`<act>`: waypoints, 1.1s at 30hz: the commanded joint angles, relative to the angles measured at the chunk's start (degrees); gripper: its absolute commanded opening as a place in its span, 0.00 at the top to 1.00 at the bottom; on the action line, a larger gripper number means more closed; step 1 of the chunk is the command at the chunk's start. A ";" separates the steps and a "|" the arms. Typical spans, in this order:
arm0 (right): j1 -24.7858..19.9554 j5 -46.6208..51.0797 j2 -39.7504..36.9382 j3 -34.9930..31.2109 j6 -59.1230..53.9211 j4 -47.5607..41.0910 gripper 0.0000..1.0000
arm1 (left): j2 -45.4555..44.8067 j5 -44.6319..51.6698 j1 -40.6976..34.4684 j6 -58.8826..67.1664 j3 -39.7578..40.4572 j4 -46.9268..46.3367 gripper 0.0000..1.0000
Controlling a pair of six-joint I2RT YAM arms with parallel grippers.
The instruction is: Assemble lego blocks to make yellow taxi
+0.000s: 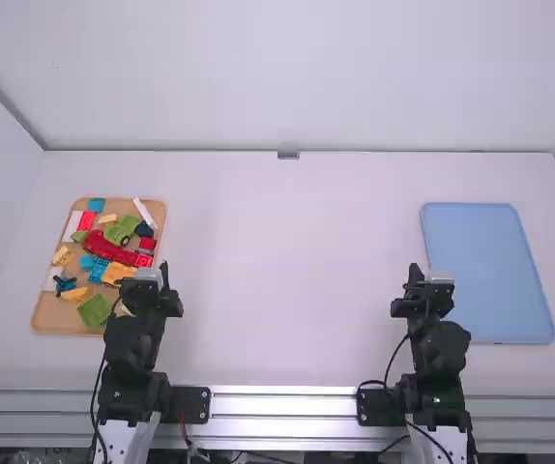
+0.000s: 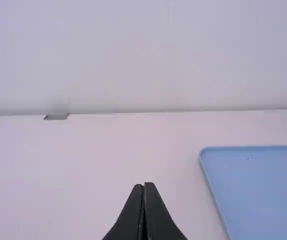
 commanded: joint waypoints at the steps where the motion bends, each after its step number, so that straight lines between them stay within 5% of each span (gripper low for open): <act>1: 0.00 -0.09 0.00 0.00 0.11 -0.02 1.00 | 0.00 0.00 0.00 0.00 0.00 0.00 1.00; 18: 1.10 -2.76 9.56 7.99 -3.00 -1.53 0.89 | 6.12 -0.54 -0.23 -0.87 4.93 -0.95 0.89; 33: 6.06 -12.03 34.69 27.27 -11.23 -0.86 0.64 | 23.96 -1.81 -0.77 -2.94 16.49 -1.33 0.64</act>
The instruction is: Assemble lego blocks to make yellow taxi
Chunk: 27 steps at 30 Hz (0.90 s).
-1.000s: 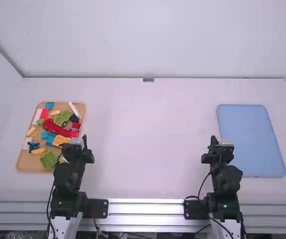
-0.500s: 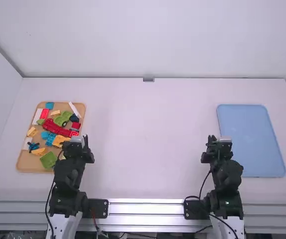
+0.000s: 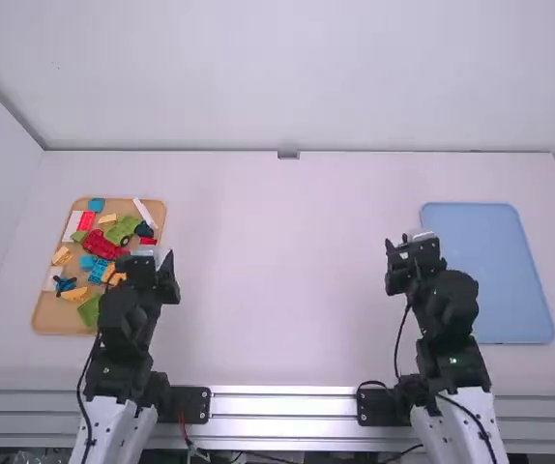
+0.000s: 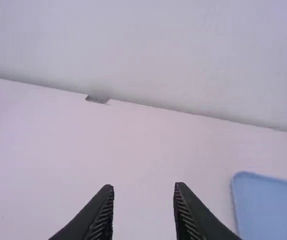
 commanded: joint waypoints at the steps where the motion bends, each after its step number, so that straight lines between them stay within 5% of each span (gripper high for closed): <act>1: 0.87 -5.99 4.82 5.58 -3.38 -0.23 0.61 | 3.42 -0.75 -0.58 -1.00 3.63 0.26 0.61; 14: 9.16 -24.02 31.69 24.72 -16.87 -9.02 0.36 | 20.53 -7.85 -1.12 -12.80 15.50 -3.32 0.36; 23: 15.70 -31.99 49.09 36.49 -29.11 -13.06 0.21 | 29.64 -4.02 -1.47 -13.88 22.69 -9.32 0.20; 27: 17.11 -38.36 54.42 41.01 -32.16 -12.92 0.14 | 33.57 -12.43 -1.50 -21.23 25.51 -13.53 0.14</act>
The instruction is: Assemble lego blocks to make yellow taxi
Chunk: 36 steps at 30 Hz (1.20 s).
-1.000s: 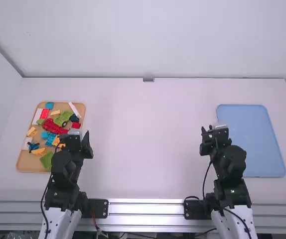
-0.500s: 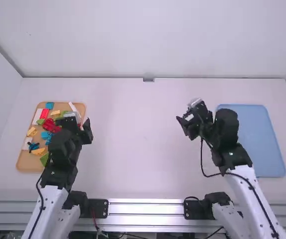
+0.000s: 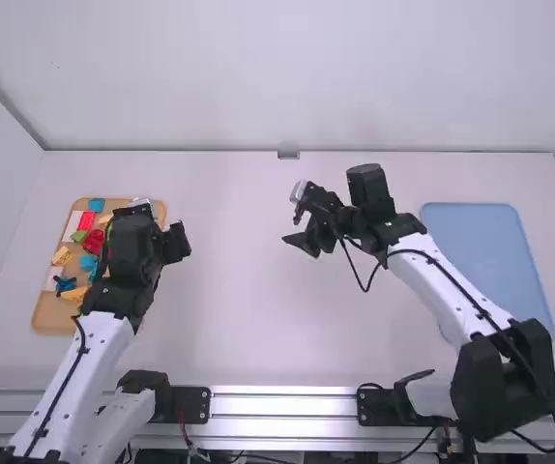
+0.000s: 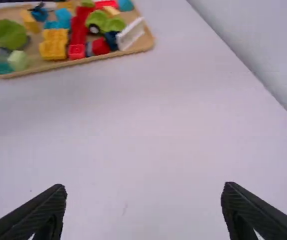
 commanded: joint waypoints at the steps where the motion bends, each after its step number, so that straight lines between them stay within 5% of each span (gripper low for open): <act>1: 1.07 -7.49 2.70 4.32 -3.74 0.40 0.13 | 2.30 -7.70 -0.25 -8.73 2.60 -2.75 0.13; 5: 1.48 -12.82 7.38 7.71 -1.42 2.06 0.08 | 5.38 -11.27 1.94 -16.16 4.80 -8.57 0.08; 16: 2.36 -16.73 13.83 12.52 -6.37 2.01 0.02 | 5.43 -6.91 2.97 -11.51 7.95 -10.71 0.01; 20: 2.40 -16.61 14.01 12.66 -6.45 2.03 0.01 | 0.83 -12.15 4.22 -18.78 10.67 -20.74 0.01; 24: 2.43 -15.13 14.01 12.66 -6.45 2.47 0.02 | -3.76 -18.05 7.56 -25.14 13.88 -29.16 0.01; 28: 2.40 -12.39 14.01 12.66 -6.47 2.51 0.01 | -4.70 -12.39 14.08 -17.62 17.16 -31.26 0.01; 36: 2.47 -9.27 14.01 12.66 -6.45 2.47 0.01 | 5.27 -9.73 25.64 -22.73 22.32 -37.20 0.00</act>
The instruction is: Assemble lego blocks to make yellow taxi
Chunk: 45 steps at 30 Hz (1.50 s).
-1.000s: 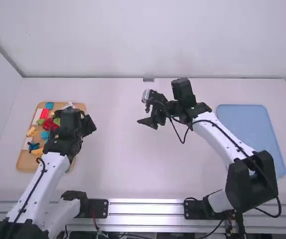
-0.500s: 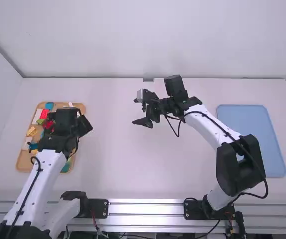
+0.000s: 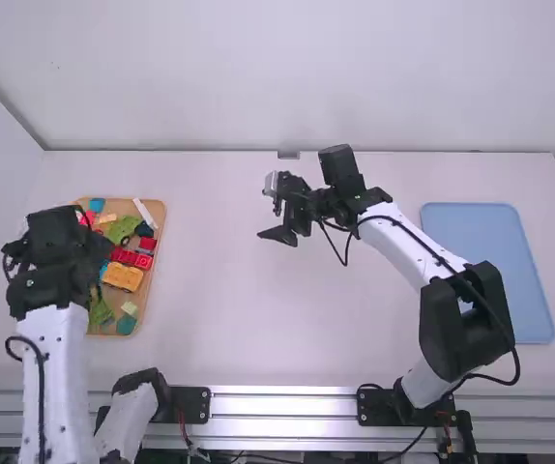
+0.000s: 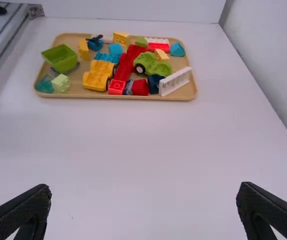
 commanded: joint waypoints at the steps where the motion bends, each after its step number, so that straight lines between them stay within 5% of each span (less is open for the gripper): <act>1: 0.11 0.68 0.55 2.21 0.09 -0.02 0.01 | 6.21 2.51 2.27 -2.64 2.14 -0.44 0.02; 16: 0.15 0.70 0.55 2.21 0.28 0.81 0.01 | 40.44 17.42 1.22 -9.90 13.11 -2.93 0.01; 22: 0.15 0.68 0.55 2.21 0.26 1.57 0.01 | 42.42 10.60 1.44 -17.90 10.54 -2.27 0.01; 29: 0.15 0.70 0.55 2.21 0.33 2.82 0.01 | 42.42 10.12 1.46 -8.61 5.99 4.00 0.02; 45: 0.15 0.68 0.55 2.21 0.11 3.37 0.02 | 42.42 12.66 1.38 -8.37 -0.87 10.71 0.25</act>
